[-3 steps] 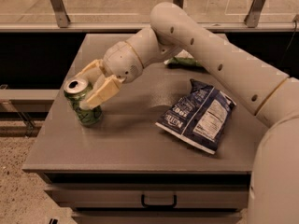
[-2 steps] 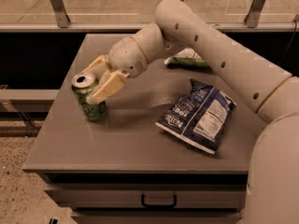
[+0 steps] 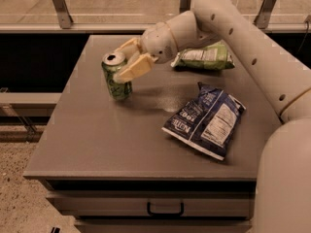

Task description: Move green can near blue chip bag

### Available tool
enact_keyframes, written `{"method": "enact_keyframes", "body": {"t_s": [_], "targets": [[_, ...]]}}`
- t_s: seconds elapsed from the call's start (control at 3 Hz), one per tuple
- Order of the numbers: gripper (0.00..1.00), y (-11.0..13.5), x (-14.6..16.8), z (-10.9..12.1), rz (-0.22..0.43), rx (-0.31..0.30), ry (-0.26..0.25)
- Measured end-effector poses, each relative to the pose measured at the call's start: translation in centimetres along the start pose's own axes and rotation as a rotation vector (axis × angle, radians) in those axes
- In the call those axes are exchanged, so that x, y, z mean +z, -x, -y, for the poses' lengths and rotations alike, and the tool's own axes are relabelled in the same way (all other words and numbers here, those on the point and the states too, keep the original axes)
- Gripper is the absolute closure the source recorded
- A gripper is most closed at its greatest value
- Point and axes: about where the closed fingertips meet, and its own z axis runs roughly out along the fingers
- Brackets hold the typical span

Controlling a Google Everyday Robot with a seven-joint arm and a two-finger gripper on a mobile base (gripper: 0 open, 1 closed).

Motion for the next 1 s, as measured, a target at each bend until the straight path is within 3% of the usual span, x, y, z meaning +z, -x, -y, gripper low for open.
{"method": "enact_keyframes", "body": {"t_s": [0.33, 0.67, 1.0], "targets": [[1.0, -1.2, -3.8, 1.6, -0.011, 0.022, -0.085], [1.0, -2.4, -6.7, 2.2, -0.011, 0.032, -0.127], [1.0, -3.0, -9.1, 2.0, -0.004, 0.011, -0.136]]}}
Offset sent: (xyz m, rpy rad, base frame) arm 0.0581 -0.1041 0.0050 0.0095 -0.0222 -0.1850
